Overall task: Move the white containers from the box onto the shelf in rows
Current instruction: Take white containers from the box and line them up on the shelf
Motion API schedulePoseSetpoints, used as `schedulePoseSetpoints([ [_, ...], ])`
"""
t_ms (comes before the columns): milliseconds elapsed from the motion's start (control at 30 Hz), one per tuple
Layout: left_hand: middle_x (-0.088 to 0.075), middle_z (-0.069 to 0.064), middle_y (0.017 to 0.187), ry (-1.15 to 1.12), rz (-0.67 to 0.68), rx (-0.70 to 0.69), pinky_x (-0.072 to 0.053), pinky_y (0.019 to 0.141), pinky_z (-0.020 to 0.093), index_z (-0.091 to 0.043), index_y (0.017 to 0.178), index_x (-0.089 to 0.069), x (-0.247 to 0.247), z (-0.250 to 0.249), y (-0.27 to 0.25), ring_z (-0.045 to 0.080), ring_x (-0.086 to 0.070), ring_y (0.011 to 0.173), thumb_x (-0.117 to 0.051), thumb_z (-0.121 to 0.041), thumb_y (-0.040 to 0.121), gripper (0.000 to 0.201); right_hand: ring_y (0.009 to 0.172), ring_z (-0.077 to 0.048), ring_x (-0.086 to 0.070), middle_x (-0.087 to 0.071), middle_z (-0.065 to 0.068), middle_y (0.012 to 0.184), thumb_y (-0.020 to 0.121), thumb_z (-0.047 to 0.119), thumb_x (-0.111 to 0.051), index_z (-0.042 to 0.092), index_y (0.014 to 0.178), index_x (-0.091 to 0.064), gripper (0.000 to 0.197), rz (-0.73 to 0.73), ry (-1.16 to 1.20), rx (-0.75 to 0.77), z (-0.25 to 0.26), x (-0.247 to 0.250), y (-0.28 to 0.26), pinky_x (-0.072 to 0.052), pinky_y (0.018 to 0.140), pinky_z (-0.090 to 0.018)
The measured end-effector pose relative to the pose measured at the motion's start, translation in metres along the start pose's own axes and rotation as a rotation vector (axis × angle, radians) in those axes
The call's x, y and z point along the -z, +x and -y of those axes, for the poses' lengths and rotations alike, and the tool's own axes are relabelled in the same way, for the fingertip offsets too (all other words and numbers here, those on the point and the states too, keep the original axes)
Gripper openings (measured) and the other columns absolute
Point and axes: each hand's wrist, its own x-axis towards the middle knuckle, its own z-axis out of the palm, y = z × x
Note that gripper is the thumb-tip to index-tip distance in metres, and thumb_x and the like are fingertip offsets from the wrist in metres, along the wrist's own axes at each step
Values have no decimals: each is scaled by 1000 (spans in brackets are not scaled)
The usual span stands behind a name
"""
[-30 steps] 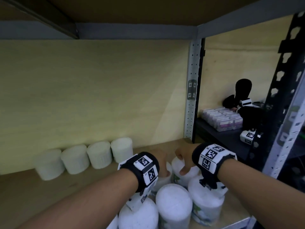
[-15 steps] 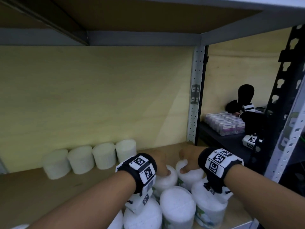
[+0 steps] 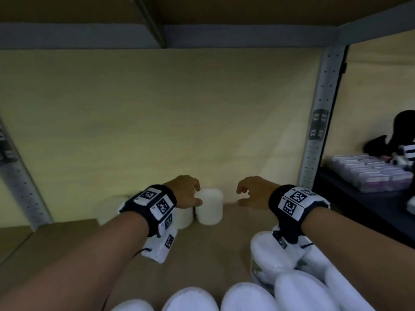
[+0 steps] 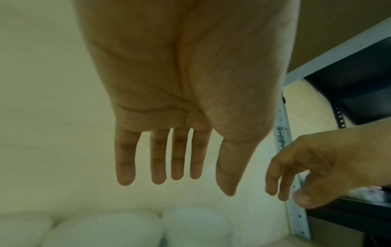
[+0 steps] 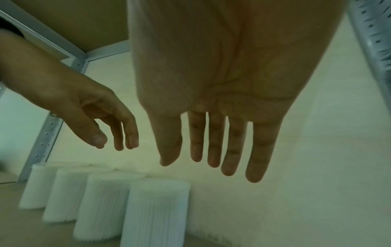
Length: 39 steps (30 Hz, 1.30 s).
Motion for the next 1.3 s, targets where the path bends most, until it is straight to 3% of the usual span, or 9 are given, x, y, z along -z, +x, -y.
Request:
schedulePoseSetpoints([
  [200,-40,6,141,-5,0,62,-39,102,34,-17,137,-43,-4,50,15,25,-46,125,-57,-41,91,54,121,-25,-50,-47,-8,136,92,40,-56,11,131,-51,48,22,-16,13,34,-8,51,-42,101,-33],
  [433,-38,6,145,-53,0,54,-37,102,29,-14,140,-43,-21,72,33,23,-43,131,-59,-40,90,58,129,-27,-45,-41,-9,144,92,47,-54,10,138,-45,59,70,-81,-15,54,-21,96,-39,106,-34],
  [833,-47,10,136,-46,-51,35,-43,100,34,-8,130,-52,-36,76,46,27,-50,122,-66,-35,86,53,125,-27,-47,-44,-11,139,89,42,-62,7,134,-48,58,61,-123,-27,54,-25,108,-40,100,-32],
  [1100,-48,10,134,-52,-76,17,-43,100,34,-8,128,-54,-39,79,47,27,-50,120,-67,-34,85,52,129,-26,-45,-43,-8,142,88,26,-66,12,135,-50,51,66,-111,2,54,-25,106,-38,106,-33],
  [1233,-48,10,133,-49,-77,12,-44,100,36,-8,128,-53,-40,80,49,27,-50,120,-67,-34,85,52,135,-27,-41,-36,-6,149,89,6,-58,22,139,-46,54,85,-46,20,53,-28,109,-40,109,-37],
  [1300,-48,11,133,-52,-73,11,-44,101,36,-8,129,-53,-41,81,50,28,-50,121,-66,-34,86,53,137,-28,-39,-34,-7,151,91,10,-54,20,141,-44,52,62,-15,22,57,-27,109,-39,111,-38],
])
